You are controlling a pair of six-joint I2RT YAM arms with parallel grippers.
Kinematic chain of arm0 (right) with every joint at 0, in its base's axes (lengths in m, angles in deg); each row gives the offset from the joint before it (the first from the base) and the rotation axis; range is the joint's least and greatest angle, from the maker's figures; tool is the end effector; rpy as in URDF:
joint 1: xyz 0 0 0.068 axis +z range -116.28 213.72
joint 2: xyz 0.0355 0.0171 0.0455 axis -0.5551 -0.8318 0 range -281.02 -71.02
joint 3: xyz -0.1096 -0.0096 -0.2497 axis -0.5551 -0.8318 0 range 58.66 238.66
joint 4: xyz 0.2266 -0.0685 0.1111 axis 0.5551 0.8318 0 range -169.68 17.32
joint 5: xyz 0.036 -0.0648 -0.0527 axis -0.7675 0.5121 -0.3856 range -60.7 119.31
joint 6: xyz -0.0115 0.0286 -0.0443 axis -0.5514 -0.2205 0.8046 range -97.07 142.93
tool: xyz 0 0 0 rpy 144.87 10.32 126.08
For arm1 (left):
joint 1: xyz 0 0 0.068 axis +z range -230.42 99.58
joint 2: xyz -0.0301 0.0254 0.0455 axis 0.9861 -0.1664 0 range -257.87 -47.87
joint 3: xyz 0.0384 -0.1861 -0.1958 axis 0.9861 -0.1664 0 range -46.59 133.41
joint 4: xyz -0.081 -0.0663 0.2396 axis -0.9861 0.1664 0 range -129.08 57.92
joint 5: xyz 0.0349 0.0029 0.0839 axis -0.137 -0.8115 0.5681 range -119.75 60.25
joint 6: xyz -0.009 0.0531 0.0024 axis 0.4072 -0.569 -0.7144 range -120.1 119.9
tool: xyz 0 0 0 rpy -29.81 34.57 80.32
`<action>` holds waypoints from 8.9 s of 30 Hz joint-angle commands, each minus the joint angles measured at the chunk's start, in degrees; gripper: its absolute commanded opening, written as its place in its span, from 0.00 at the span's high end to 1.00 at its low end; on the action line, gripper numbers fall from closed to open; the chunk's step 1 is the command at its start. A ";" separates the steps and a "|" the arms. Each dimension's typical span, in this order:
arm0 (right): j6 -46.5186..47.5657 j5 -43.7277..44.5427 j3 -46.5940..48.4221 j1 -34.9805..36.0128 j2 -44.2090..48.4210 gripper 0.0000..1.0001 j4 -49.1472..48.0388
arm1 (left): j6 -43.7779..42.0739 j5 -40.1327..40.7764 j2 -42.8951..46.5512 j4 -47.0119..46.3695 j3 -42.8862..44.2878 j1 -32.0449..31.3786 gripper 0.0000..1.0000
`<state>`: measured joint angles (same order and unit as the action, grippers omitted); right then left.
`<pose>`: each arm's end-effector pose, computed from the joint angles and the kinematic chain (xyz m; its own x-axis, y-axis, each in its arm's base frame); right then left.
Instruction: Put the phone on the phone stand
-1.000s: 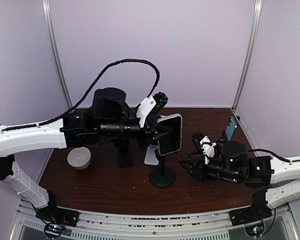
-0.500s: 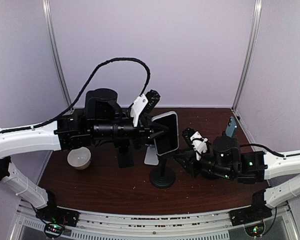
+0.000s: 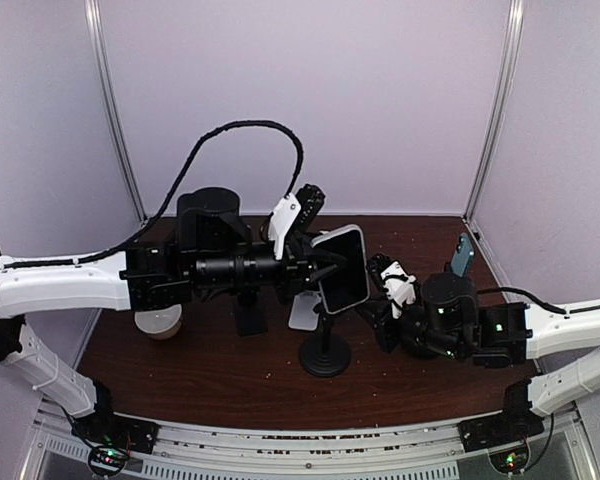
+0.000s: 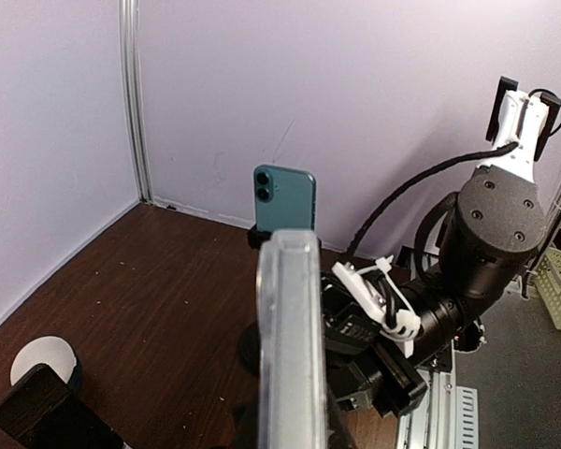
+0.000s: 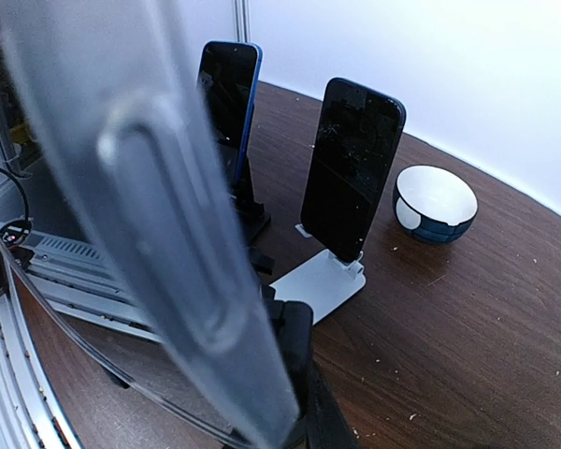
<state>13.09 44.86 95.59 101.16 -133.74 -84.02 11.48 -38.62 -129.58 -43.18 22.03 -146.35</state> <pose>0.1034 0.2240 0.2559 -0.2739 -0.2301 -0.9338 -0.7583 0.6490 0.0625 0.1345 -0.3145 0.3607 -0.2559 0.0867 -0.9628 0.9318 0.2873 -0.2218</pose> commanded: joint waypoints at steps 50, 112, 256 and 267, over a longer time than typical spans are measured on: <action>-4.38 6.42 -0.04 -10.72 -0.59 1.00 5.06 | 1.99 13.09 -1.18 17.37 -4.21 -5.01 1.00; 1.39 10.05 7.73 -14.53 -1.18 1.00 15.06 | 1.18 12.33 -8.00 59.11 15.66 -2.63 1.00; 13.01 -48.20 4.72 -17.14 -10.79 1.00 -15.24 | -2.24 -22.78 -1.76 -25.55 -24.46 13.47 0.29; 10.43 -49.00 4.86 -15.24 -12.30 1.00 -17.76 | -1.32 -33.03 -7.37 -30.25 -19.52 14.08 0.56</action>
<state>24.93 -3.84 98.16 85.29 -145.04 -94.42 9.75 -64.74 -135.13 -68.16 -1.19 -131.71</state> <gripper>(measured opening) 0.090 0.459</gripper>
